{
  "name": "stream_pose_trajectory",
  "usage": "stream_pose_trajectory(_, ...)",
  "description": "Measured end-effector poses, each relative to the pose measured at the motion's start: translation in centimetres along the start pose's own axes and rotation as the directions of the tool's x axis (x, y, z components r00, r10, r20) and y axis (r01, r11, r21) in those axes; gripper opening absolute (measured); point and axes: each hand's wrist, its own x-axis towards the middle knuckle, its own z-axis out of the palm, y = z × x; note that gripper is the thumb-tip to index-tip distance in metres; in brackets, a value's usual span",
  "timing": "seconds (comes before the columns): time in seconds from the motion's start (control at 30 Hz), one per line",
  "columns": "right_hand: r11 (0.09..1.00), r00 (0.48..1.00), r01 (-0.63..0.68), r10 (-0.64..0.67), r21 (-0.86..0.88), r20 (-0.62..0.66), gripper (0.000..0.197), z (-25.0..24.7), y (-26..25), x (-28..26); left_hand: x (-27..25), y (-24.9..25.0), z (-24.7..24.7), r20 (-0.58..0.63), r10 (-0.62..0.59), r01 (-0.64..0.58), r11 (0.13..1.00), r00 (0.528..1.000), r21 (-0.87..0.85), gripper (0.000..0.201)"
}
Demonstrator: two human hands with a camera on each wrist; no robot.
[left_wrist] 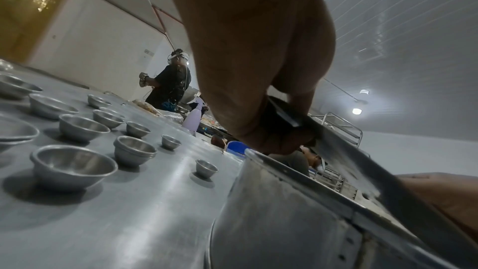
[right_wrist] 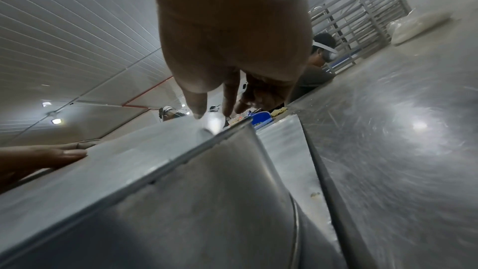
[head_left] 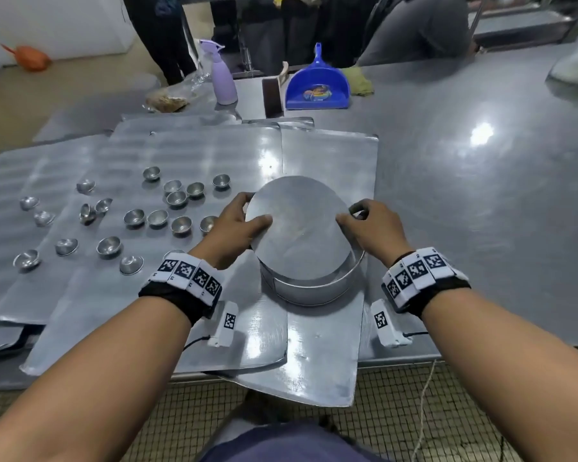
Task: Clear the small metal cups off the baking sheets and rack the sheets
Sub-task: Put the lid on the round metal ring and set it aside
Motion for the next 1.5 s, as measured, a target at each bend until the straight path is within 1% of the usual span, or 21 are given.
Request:
stream_pose_trajectory(0.1,1.0,1.0,0.0,0.0,-0.021,-0.015,0.031,0.2,0.9,0.6,-0.1,-0.3,0.2,0.018,-0.035,0.034,0.999,0.999,0.015,0.039)
stream_pose_trajectory(0.27,0.999,0.996,-0.048,0.049,-0.025,0.07,0.036,1.0,2.6,1.2,0.7,0.1,0.9,0.024,-0.055,0.051,0.988,0.998,0.146,0.027)
stream_pose_trajectory(0.4,0.998,0.997,-0.046,0.048,-0.037,0.064,0.033,1.5,3.3,1.4,1.7,0.3,1.6,0.044,-0.075,0.054,0.93,0.996,0.364,0.04)
stream_pose_trajectory(0.47,0.999,0.997,-0.044,0.046,-0.028,0.055,0.032,1.6,3.5,1.5,2.2,0.0,1.9,0.019,-0.008,-0.004,0.823,1.0,0.568,0.046)
stream_pose_trajectory(0.53,0.999,0.998,-0.044,0.045,-0.017,0.051,0.031,1.6,3.6,1.5,2.2,-0.2,2.1,-0.006,0.091,-0.056,0.652,0.996,0.756,0.051)
stream_pose_trajectory(0.57,0.999,0.998,-0.048,0.048,-0.006,0.051,0.03,1.6,3.6,1.5,2.2,-0.3,2.2,-0.013,0.129,-0.066,0.588,0.992,0.806,0.054)
stream_pose_trajectory(0.6,0.998,0.997,-0.052,0.051,0.019,0.051,0.029,1.6,3.7,1.5,2.2,-0.4,2.2,-0.024,0.146,-0.062,0.556,0.989,0.829,0.057)
stream_pose_trajectory(0.67,0.997,0.998,-0.052,0.049,0.061,0.044,0.027,1.6,3.9,1.4,2.3,-0.7,2.2,-0.048,0.143,-0.039,0.551,0.989,0.834,0.065)
stream_pose_trajectory(0.73,0.997,0.999,-0.037,0.035,0.064,0.03,0.028,1.5,4.1,1.2,2.5,-0.9,2.0,-0.064,0.109,-0.013,0.591,0.992,0.806,0.068)
stream_pose_trajectory(0.77,0.998,1.0,-0.024,0.023,0.054,0.021,0.029,1.4,4.2,1.1,2.5,-0.9,2.0,-0.061,0.11,-0.024,0.643,0.992,0.766,0.063)
stream_pose_trajectory(0.83,1.0,1.0,0.007,-0.007,0.023,0.012,0.03,1.3,4.2,1.0,2.5,-0.8,2.2,-0.043,0.15,-0.091,0.781,0.988,0.618,0.045)
stream_pose_trajectory(0.9,1.0,1.0,0.016,-0.016,0.005,0.013,0.03,1.2,4.0,1.0,2.3,-0.6,2.5,-0.041,0.175,-0.133,0.862,0.984,0.489,0.034)
stream_pose_trajectory(1.07,0.999,1.0,-0.017,0.016,0.045,0.023,0.029,1.1,4.1,0.9,2.0,-0.3,3.2,-0.081,0.137,-0.094,0.911,0.987,0.401,0.032)
stream_pose_trajectory(1.13,0.998,0.999,-0.023,0.022,0.058,0.027,0.029,1.0,4.1,0.8,1.9,-0.5,3.6,-0.069,0.128,-0.081,0.88,0.989,0.467,0.035)
stream_pose_trajectory(1.17,0.997,0.999,-0.028,0.026,0.071,0.03,0.029,1.0,4.0,0.7,1.9,-0.7,3.8,-0.044,0.135,-0.086,0.818,0.99,0.569,0.038)
stream_pose_trajectory(1.23,0.994,0.999,-0.038,0.034,0.102,0.035,0.027,1.0,4.0,0.6,1.9,-1.3,4.1,-0.003,0.15,-0.092,0.625,0.989,0.775,0.046)
stream_pose_trajectory(1.27,0.992,0.999,-0.041,0.037,0.117,0.036,0.027,1.0,4.0,0.5,1.8,-1.6,4.2,0.0,0.162,-0.089,0.544,0.987,0.834,0.049)
stream_pose_trajectory(1.33,0.991,0.998,-0.049,0.044,0.124,0.044,0.026,1.1,4.0,0.4,1.7,-2.1,4.0,-0.021,0.173,-0.062,0.46,0.985,0.886,0.053)
stream_pose_trajectory(1.37,0.99,0.998,-0.054,0.049,0.127,0.048,0.025,1.0,3.9,0.3,1.6,-2.4,3.8,-0.036,0.177,-0.047,0.447,0.984,0.893,0.053)
stream_pose_trajectory(1.4,0.989,0.997,-0.06,0.053,0.136,0.049,0.024,1.0,3.9,0.3,1.6,-2.7,3.7,-0.043,0.182,-0.046,0.461,0.982,0.886,0.053)
stream_pose_trajectory(1.5,0.987,0.997,-0.067,0.06,0.148,0.049,0.024,0.9,3.8,0.1,1.2,-3.2,3.2,-0.06,0.205,-0.073,0.587,0.977,0.806,0.057)
